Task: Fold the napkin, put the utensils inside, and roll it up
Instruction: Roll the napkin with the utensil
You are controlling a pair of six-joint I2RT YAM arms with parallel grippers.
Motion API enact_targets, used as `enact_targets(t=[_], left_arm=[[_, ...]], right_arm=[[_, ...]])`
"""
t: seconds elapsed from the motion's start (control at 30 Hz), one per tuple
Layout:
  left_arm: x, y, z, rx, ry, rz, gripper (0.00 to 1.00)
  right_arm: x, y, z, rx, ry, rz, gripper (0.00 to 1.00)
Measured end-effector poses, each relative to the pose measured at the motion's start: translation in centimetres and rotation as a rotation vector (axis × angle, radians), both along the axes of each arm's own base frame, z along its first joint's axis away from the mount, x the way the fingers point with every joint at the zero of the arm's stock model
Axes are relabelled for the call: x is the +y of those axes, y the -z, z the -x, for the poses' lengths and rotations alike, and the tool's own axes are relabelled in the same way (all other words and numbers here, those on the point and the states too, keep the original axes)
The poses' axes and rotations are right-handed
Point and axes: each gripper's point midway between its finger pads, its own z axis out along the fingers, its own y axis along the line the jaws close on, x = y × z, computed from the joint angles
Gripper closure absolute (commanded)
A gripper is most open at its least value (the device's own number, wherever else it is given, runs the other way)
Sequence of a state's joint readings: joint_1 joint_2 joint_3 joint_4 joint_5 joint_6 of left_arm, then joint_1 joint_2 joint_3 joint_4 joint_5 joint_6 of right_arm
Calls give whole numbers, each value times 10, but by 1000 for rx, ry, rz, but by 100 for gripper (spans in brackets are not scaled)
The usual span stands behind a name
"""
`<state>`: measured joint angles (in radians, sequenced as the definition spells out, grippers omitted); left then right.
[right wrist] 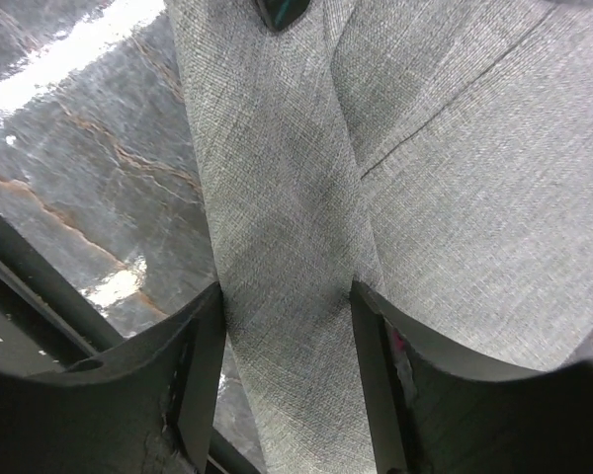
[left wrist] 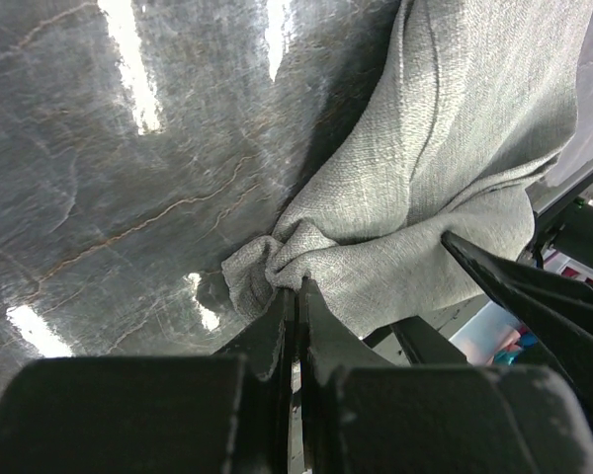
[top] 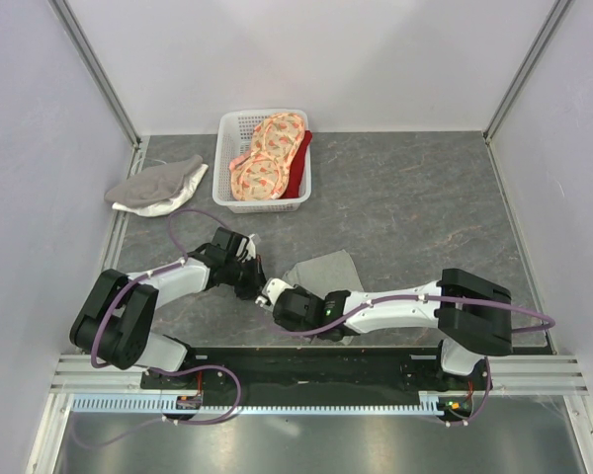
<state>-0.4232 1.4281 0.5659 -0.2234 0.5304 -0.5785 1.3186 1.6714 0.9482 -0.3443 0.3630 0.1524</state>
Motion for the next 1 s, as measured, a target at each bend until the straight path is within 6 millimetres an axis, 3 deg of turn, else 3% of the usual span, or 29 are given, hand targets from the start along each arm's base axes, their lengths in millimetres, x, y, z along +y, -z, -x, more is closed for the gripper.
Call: enact_targets(t=[0.13, 0.23, 0.27, 0.37, 0.4, 0.77, 1.0], left_arm=[[-1, -2, -1, -5, 6, 4, 97], [-1, -2, -1, -8, 10, 6, 78], [-1, -2, -1, -10, 12, 6, 61], [0, -5, -2, -29, 16, 5, 41], [0, -8, -3, -40, 14, 4, 39], [17, -53, -25, -273, -82, -17, 37], [15, -49, -17, -300, -63, 32, 39]], right_arm=[[-1, 6, -1, 31, 3, -16, 52], [1, 8, -1, 59, 0, -37, 61], [1, 9, -1, 68, 0, -42, 62], [1, 9, -5, 90, 8, -64, 67], [1, 9, -6, 101, 12, -76, 68], [-1, 5, -7, 328, 25, -320, 71], [-6, 3, -6, 541, 42, -467, 72]])
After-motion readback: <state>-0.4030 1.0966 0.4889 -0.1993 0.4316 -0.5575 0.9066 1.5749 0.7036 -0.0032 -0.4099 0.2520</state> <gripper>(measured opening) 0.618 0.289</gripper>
